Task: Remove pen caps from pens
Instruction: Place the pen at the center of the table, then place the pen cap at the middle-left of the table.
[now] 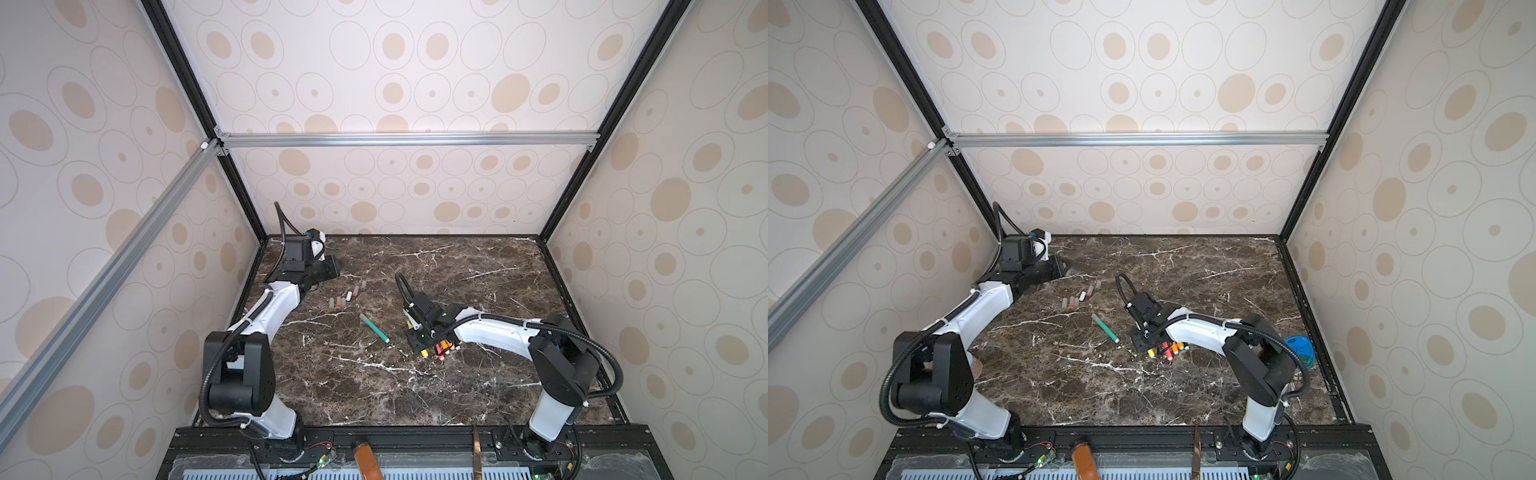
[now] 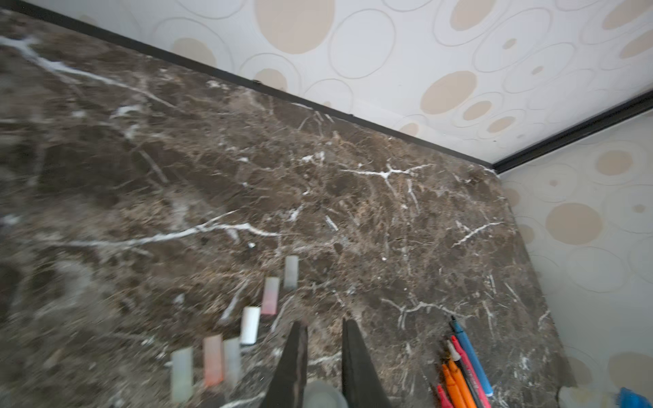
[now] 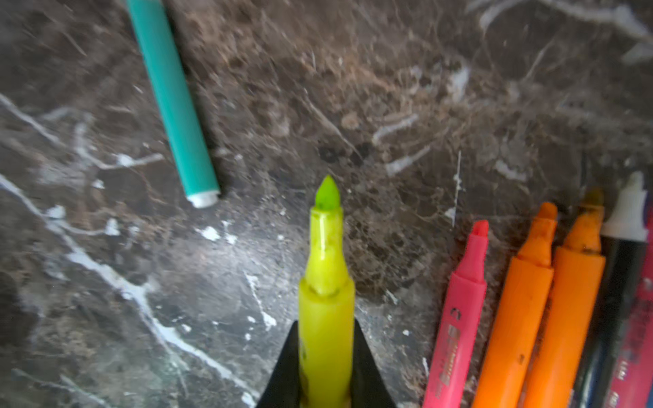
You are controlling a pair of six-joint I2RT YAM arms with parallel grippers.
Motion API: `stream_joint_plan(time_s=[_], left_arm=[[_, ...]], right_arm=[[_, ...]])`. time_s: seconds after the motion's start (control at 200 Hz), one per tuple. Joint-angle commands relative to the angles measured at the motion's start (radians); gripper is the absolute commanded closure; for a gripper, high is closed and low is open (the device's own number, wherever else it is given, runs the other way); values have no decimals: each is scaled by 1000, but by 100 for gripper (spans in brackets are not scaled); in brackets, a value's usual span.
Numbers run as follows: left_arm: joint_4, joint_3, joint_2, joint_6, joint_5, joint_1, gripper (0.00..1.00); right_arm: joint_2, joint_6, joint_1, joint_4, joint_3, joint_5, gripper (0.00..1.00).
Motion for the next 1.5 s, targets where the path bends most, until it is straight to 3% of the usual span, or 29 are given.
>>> stream_joint_plan(time_s=[0.0, 0.3, 0.505, 0.61, 0.945, 1.076, 1.496], left_arm=[[-115, -33, -54, 90, -121, 21, 100], [-170, -85, -37, 105, -208, 29, 100], [-151, -118, -2, 91, -227, 30, 100], [-135, -138, 15, 83, -227, 30, 100], [-133, -185, 0, 72, -273, 30, 100], [-110, -213, 6, 67, -289, 32, 100], [-67, -157, 145, 77, -264, 58, 100]], right_arm=[[18, -1, -12, -65, 22, 49, 100], [70, -35, -52, -77, 4, 84, 92], [70, -56, -64, -76, -8, 91, 74], [70, -61, -65, -77, -8, 92, 71], [17, -67, -65, -70, -28, 84, 72], [-47, -85, -65, -45, -35, 46, 63], [-166, -114, -66, -75, 35, 35, 59]])
